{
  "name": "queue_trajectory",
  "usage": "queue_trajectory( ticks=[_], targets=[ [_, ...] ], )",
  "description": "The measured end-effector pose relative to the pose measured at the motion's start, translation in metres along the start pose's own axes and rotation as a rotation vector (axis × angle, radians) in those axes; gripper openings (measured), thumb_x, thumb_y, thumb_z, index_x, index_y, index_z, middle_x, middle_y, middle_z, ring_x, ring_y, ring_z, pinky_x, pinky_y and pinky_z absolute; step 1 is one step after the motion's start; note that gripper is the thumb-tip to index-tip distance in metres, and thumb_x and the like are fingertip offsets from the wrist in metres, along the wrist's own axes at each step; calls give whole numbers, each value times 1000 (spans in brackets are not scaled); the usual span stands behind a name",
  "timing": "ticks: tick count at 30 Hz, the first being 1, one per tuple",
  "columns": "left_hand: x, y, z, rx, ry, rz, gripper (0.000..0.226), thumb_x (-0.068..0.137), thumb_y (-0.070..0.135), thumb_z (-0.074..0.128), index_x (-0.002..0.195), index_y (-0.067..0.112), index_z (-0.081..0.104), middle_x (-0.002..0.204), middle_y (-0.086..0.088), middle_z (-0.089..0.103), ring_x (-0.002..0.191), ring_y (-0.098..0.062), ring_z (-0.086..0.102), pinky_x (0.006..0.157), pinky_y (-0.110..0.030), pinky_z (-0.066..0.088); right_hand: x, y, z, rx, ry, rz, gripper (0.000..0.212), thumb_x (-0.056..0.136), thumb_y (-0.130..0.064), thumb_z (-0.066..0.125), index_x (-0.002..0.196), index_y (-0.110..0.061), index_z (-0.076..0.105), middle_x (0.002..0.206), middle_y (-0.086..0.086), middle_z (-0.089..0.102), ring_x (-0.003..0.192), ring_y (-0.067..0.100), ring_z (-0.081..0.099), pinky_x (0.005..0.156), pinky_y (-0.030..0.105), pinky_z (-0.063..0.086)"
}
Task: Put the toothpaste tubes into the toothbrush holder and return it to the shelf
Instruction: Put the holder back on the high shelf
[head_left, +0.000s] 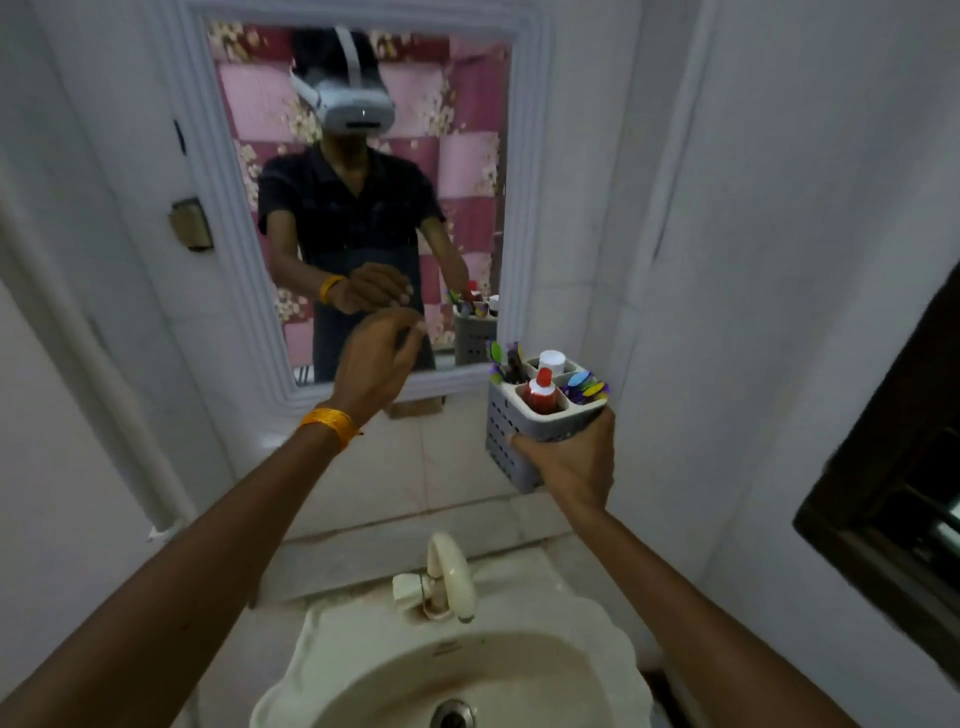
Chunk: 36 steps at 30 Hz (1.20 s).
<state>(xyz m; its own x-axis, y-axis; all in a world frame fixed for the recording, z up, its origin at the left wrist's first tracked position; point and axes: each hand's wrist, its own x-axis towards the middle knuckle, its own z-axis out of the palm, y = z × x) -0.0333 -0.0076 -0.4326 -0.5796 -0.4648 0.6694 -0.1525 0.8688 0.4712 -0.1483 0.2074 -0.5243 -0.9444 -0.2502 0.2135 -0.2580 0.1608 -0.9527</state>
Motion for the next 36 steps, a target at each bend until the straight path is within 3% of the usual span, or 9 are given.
queue_trajectory(
  ticks=[4,8,14,18,21,23,31,36],
  targets=[
    [47,29,-44,78,109,133,19,99,22,53,103,9,67,102,-10,70,88,-24,62,70,-33,45,31,-71,-17,27,36,-128,111,54,-31,102,147,-18,43,142,1,61,129,25,61,93,27,46],
    [84,58,-89,192,207,272,24,97,25,53,110,10,68,117,-9,68,112,-26,61,90,-43,54,55,-138,-34,73,105,-255,111,51,-36,104,143,-18,46,139,2,64,125,27,64,97,37,54],
    [132,108,-139,314,304,354,43,95,38,35,114,11,64,114,-10,67,105,-28,60,86,-41,52,74,-225,-60,145,153,-419,114,43,-55,98,139,-20,49,134,-2,66,118,23,67,93,43,60],
    [163,142,-164,373,413,401,41,95,35,43,116,9,67,118,-12,70,110,-30,62,91,-42,50,88,-276,-75,180,194,-477,114,45,-52,100,138,-13,49,135,4,64,120,25,66,94,45,60],
    [187,161,-185,500,456,483,41,95,36,43,118,10,65,118,-11,70,109,-31,63,88,-42,51,97,-313,-89,198,246,-538,122,33,-72,85,134,-13,51,132,6,65,116,27,68,90,50,62],
    [203,171,-200,565,487,514,38,95,34,47,121,11,63,119,-10,68,109,-30,61,87,-42,51,103,-339,-99,192,279,-581,123,32,-75,81,134,-13,51,131,5,65,115,26,69,88,49,63],
    [265,196,-257,633,542,448,44,94,37,47,127,10,58,123,-18,64,117,-39,55,91,-48,48,115,-460,-132,170,322,-662,120,43,-74,83,137,-9,45,134,7,59,121,28,64,95,50,60],
    [293,191,-274,715,417,330,45,100,46,41,121,12,62,116,-18,67,107,-39,60,84,-44,47,127,-514,-132,203,372,-686,108,61,-62,89,142,-8,41,142,9,53,130,31,57,102,42,53]
  ],
)
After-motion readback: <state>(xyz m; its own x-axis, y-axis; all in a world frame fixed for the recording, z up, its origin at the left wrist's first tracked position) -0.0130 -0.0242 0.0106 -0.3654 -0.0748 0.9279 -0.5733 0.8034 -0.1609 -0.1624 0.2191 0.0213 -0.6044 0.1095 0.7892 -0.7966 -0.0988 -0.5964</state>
